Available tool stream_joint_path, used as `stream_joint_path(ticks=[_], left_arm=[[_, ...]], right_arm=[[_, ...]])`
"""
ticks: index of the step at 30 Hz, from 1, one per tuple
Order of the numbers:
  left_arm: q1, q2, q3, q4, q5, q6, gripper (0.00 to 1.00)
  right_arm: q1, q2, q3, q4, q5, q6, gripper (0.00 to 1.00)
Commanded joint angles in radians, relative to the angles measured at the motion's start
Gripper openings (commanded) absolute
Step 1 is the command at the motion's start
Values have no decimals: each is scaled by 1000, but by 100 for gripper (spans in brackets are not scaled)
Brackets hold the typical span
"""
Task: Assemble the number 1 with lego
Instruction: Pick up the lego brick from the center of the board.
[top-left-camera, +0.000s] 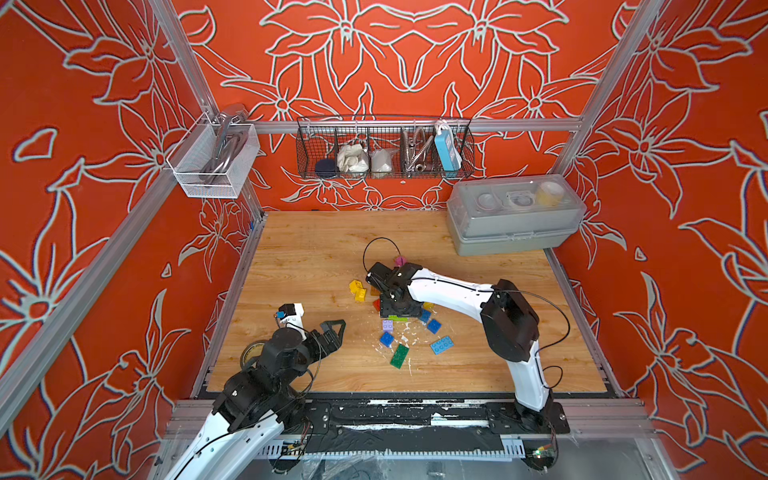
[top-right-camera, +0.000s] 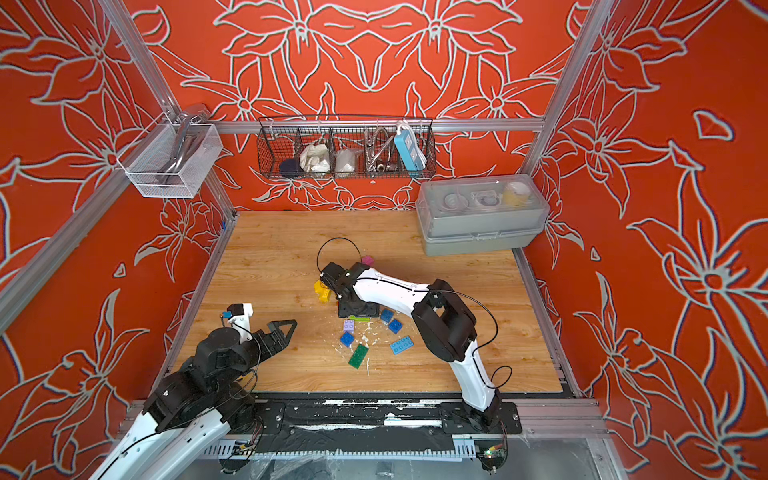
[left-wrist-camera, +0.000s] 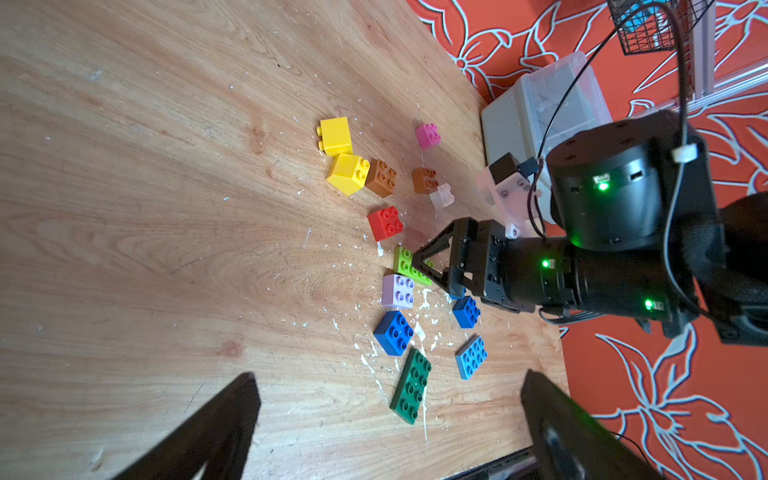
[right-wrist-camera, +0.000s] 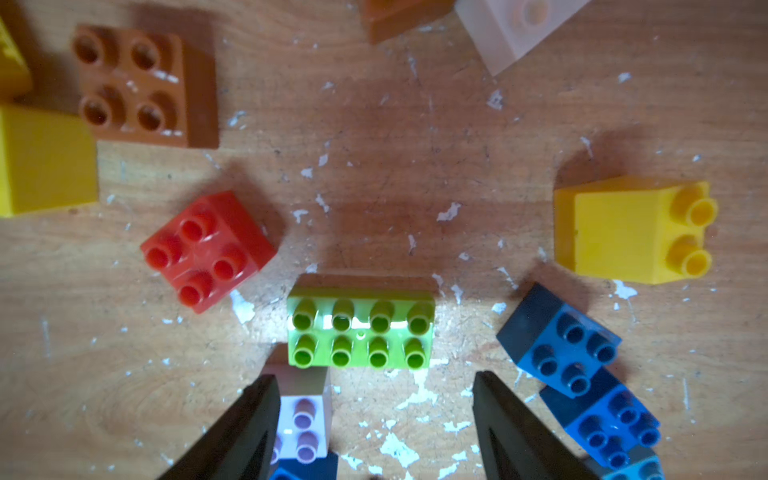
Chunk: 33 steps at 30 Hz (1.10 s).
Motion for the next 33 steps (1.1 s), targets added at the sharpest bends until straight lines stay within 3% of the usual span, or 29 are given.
stream_joint_path(ticks=[1,9,14,18,26,33], left_arm=[[8,-36,-18,-18,-27,-7,98],[8,-115,43,-224,-138,-77,98],[8,-47,15,-71,-4,10,98],[8,-27,18,-76,-13,4,98],[8,-129,-16,-75,-22,-6,98],[8,-100,-13,-66,-16,-3,98]], right_arm=[[33,-32,3,-15,-65,-86,76],[51,24,30,-6,-108,-128,67],[52,70,85,-58,-86,-138,64],[51,99,118,-81,-83,-128,62],[50,117,129,-87,-81,-76,57],[50,122,117,-63,-91,-40,50]])
